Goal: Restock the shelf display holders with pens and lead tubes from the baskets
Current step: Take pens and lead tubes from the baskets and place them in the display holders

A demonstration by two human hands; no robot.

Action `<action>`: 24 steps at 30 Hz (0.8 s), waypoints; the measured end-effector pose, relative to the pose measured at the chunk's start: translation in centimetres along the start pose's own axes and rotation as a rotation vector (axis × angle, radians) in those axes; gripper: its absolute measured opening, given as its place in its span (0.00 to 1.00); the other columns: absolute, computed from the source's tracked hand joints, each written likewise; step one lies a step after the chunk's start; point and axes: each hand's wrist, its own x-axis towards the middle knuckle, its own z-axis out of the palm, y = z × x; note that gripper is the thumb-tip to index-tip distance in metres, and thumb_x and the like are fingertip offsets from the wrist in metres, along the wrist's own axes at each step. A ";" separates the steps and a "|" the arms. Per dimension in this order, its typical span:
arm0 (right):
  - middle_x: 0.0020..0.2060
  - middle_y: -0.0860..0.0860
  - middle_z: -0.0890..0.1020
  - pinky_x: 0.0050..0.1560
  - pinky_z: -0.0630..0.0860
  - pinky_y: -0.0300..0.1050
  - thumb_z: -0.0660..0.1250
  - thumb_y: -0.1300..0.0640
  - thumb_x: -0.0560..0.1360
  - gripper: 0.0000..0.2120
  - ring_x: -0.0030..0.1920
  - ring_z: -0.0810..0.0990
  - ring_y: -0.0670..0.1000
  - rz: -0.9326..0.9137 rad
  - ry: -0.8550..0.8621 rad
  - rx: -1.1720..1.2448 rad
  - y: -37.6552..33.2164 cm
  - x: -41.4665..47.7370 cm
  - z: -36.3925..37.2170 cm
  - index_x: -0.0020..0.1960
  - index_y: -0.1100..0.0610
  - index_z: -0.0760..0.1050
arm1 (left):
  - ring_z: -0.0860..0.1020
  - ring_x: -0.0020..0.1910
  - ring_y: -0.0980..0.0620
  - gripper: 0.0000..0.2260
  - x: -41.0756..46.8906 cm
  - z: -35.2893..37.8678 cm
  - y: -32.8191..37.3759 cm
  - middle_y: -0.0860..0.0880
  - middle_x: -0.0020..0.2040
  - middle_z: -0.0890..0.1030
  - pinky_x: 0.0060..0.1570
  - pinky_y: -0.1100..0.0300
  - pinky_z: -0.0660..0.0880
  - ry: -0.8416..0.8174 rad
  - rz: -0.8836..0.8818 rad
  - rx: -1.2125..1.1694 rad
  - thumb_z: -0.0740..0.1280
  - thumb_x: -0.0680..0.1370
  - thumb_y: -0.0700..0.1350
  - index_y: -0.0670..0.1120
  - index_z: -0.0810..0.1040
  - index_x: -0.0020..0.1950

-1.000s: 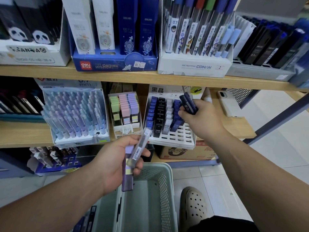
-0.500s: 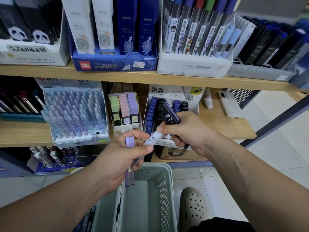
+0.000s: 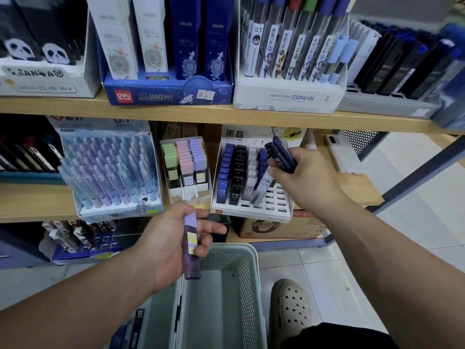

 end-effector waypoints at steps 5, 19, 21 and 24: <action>0.28 0.44 0.75 0.27 0.64 0.31 0.74 0.58 0.76 0.04 0.28 0.74 0.38 -0.041 0.022 -0.004 0.6 -0.4 2.0 0.44 0.54 0.80 | 0.69 0.22 0.48 0.13 -0.3 0.0 0.2 0.33 0.49 0.85 0.20 0.62 0.66 -0.004 0.035 0.019 0.52 0.82 0.46 0.39 0.68 0.58; 0.46 0.54 0.84 0.49 0.80 0.55 0.73 0.59 0.77 0.06 0.47 0.83 0.54 -0.117 -0.102 -0.041 0.6 -0.2 2.7 0.53 0.57 0.82 | 0.77 0.25 0.48 0.09 -0.2 -0.8 0.0 0.40 0.48 0.86 0.23 0.59 0.74 0.035 0.148 0.068 0.62 0.83 0.42 0.39 0.76 0.60; 0.46 0.54 0.84 0.48 0.80 0.55 0.73 0.59 0.77 0.05 0.46 0.83 0.54 -0.131 -0.090 -0.052 0.8 -0.1 2.6 0.52 0.57 0.82 | 0.81 0.29 0.48 0.09 -0.1 -0.9 -0.1 0.41 0.48 0.87 0.28 0.57 0.78 0.030 0.162 0.071 0.64 0.83 0.43 0.42 0.79 0.60; 0.44 0.54 0.84 0.46 0.79 0.55 0.73 0.60 0.76 0.05 0.44 0.82 0.54 -0.148 -0.091 -0.069 1.0 -0.2 2.8 0.51 0.58 0.83 | 0.83 0.34 0.46 0.09 0.2 -1.0 -0.1 0.41 0.46 0.86 0.32 0.54 0.80 0.019 0.159 0.055 0.63 0.83 0.46 0.47 0.82 0.58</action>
